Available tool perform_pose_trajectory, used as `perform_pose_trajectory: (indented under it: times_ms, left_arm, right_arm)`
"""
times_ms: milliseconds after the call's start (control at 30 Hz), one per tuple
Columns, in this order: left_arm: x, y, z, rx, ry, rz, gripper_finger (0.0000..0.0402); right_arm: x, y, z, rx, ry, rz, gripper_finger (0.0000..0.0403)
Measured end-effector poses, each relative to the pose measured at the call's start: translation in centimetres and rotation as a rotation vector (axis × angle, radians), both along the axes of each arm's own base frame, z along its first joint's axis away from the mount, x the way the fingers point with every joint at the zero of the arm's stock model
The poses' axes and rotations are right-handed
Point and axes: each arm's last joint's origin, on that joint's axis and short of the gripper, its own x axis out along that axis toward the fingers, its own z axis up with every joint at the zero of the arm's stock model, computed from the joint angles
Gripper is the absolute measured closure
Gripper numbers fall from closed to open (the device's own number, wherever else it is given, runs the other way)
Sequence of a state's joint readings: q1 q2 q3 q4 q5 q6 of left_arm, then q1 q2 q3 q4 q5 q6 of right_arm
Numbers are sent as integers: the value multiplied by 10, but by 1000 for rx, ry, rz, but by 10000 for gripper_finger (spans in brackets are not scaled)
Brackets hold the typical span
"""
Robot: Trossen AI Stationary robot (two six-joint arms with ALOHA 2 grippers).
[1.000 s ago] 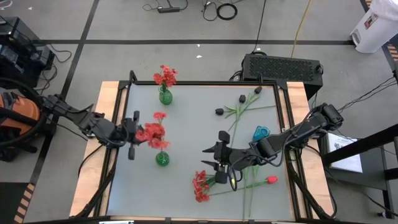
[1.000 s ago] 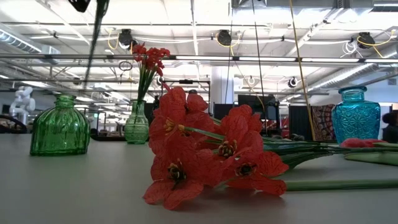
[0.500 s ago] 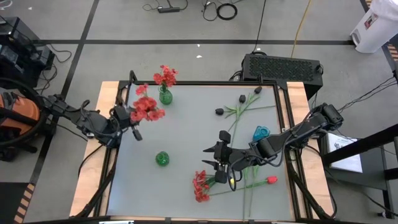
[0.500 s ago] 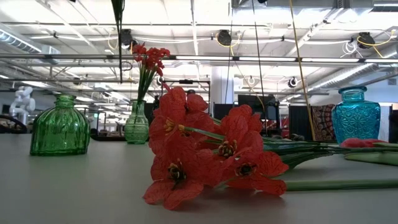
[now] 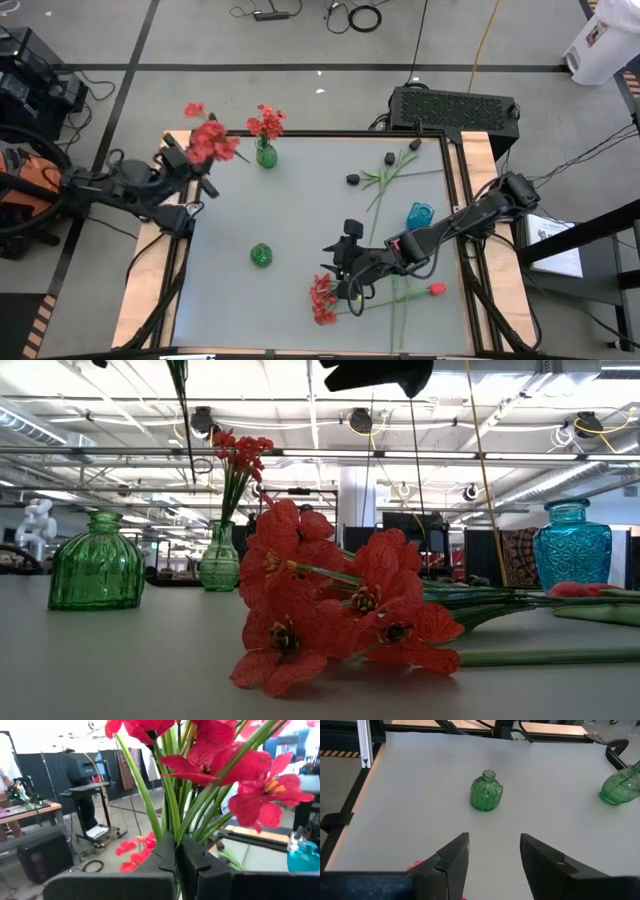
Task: Sort flowers into vase by color
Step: Put the top orange flowers into the top green vase
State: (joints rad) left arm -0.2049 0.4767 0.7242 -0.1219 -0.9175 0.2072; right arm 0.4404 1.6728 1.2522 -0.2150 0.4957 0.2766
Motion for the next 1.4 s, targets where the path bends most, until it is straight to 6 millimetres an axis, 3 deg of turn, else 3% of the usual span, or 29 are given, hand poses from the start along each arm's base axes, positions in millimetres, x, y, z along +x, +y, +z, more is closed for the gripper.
perform_pose_trajectory:
  times_ms: [267,500,967,1200,1400]
  left_arm:
    - [-19,13,-5,33,27,79,400]
    - [-24,18,-9,19,41,55,400]
    - [-39,32,-11,56,82,227,400]
    - [-35,40,-8,78,60,216,400]
    - [-22,60,-12,52,135,239,400]
  right_arm:
    - [0,0,0,-1,-5,1,234]
    - [0,0,0,-15,-3,10,234]
    - [0,0,0,-22,1,15,234]
    - [0,0,0,-32,3,20,234]
    - [0,0,0,-43,7,30,234]
